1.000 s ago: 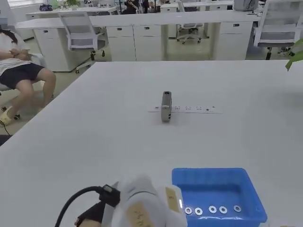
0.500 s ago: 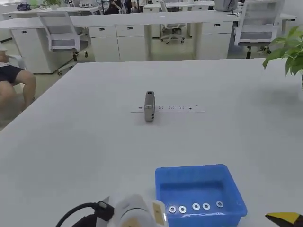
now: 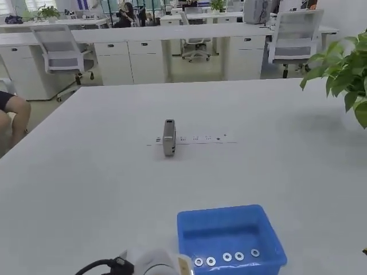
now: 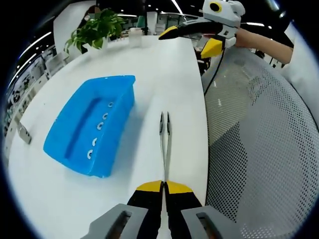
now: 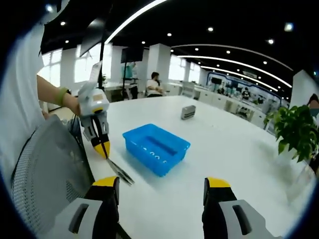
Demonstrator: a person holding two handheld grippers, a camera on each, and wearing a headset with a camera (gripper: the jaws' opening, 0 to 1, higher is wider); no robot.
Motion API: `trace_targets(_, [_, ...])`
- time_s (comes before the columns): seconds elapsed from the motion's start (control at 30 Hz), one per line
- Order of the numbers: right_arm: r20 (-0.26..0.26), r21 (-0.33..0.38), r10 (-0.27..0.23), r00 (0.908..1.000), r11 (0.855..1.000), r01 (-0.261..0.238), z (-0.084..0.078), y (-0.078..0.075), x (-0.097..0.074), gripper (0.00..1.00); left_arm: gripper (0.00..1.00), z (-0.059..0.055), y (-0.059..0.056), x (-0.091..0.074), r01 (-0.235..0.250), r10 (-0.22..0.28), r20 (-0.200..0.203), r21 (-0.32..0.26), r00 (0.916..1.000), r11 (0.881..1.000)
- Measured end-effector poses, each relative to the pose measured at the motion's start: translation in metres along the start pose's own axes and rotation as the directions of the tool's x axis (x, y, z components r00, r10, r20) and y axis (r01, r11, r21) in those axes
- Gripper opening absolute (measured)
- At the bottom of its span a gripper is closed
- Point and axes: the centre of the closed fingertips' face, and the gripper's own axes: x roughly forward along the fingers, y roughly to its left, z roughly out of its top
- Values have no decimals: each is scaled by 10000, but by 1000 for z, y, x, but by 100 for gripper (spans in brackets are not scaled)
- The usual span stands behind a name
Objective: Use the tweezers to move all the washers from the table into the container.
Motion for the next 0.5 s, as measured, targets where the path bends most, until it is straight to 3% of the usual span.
trace_targets(0.07, [-148, -557, -320, 9994, 9980, 311, 0, -10, -4, 66, 0, 2, -2, -3, -49, 54, 187, -253, 9998, 9997])
trace_targets(0.17, [-87, -617, -423, 9991, 9972, 417, -2, -19, -10, 68, 0, 10, -3, -13, -294, 355, 822, -745, 9960, 9968])
trace_targets(0.2, [199, -462, -406, 9990, 9981, 414, 1, -21, -11, 69, 0, 15, -2, -19, -475, 601, 1201, -1047, 9909, 9934])
trace_targets(0.23, [835, -4, -393, 9957, 9992, 394, 8, -24, -14, 71, 4, 20, -2, -25, -592, 806, 1571, -1363, 9843, 9889])
trace_targets(0.27, [1120, 398, -475, 9926, 9983, 433, 11, -27, -16, 72, 10, 25, 0, -31, -734, 1066, 1969, -1691, 9746, 9829])
trace_targets(0.3, [1558, 979, -747, 9850, 9934, 598, 15, -34, -19, 73, 15, 31, 3, -38, -897, 1427, 2444, -2156, 9591, 9724])
trace_targets(0.33, [1828, 1294, -895, 9791, 9894, 662, 17, -38, -21, 75, 19, 40, 5, -49, -968, 1847, 3100, -2784, 9326, 9556])
trace_targets(0.37, [2153, 1723, -1140, 9699, 9820, 772, 18, -43, -23, 75, 25, 44, 7, -56, -1021, 2127, 3467, -3109, 9135, 9450])
trace_targets(0.4, [2237, 1957, -1323, 9656, 9767, 884, 18, -46, -24, 76, 29, 50, 12, -68, -1235, 2743, 3941, -3669, 8772, 9220])
trace_targets(0.43, [2180, 2096, -1507, 9642, 9722, 1046, 16, -49, -25, 76, 33, 53, 15, -77, -1369, 3140, 4225, -3985, 8503, 9069])
trace_targets(0.47, [2048, 1972, -1534, 9667, 9739, 1127, 13, -50, -25, 76, 38, 58, 18, -88, -1561, 3652, 4579, -4321, 8105, 8882])
trace_targets(0.5, [1963, 1923, -1585, 9677, 9739, 1205, 12, -51, -25, 76, 42, 60, 21, -96, -1690, 4025, 4755, -4599, 7823, 8718])
